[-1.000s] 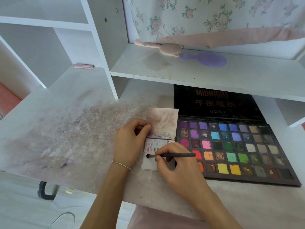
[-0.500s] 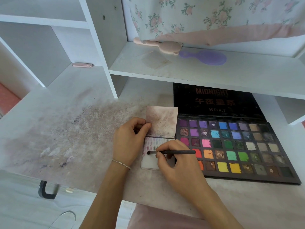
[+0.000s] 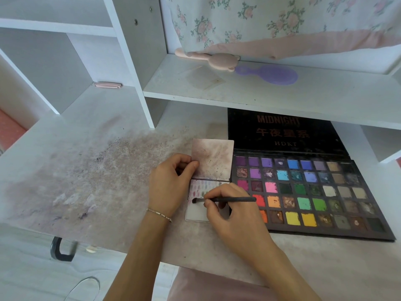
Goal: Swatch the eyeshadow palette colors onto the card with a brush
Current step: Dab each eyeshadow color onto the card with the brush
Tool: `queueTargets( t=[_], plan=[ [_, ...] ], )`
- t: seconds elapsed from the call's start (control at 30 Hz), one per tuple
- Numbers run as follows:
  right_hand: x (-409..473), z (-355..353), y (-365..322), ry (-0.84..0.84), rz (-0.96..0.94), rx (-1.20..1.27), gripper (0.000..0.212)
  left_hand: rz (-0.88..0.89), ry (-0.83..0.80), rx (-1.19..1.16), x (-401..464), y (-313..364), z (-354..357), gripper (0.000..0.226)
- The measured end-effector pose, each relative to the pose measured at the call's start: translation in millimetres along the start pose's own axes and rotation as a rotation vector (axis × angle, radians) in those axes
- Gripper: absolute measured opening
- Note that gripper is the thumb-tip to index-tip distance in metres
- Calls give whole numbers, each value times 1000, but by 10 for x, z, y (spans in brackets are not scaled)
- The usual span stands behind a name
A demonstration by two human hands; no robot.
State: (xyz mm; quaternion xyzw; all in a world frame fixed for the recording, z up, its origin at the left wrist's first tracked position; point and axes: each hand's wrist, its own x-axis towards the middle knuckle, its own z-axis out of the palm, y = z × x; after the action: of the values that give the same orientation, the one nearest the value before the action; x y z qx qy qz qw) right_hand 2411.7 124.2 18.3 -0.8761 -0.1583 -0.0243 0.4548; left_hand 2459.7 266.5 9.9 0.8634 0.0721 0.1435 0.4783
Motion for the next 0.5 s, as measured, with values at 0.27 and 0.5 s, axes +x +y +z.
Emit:
queueTargets(
  t=[0.27, 0.5],
  plan=[
    [-1, -4, 0, 2, -34, 4, 5, -5, 9, 1, -2, 3, 1, 12],
    [-36, -82, 9, 115, -43, 203, 14, -6, 7, 9, 1, -5, 0, 7]
  ],
)
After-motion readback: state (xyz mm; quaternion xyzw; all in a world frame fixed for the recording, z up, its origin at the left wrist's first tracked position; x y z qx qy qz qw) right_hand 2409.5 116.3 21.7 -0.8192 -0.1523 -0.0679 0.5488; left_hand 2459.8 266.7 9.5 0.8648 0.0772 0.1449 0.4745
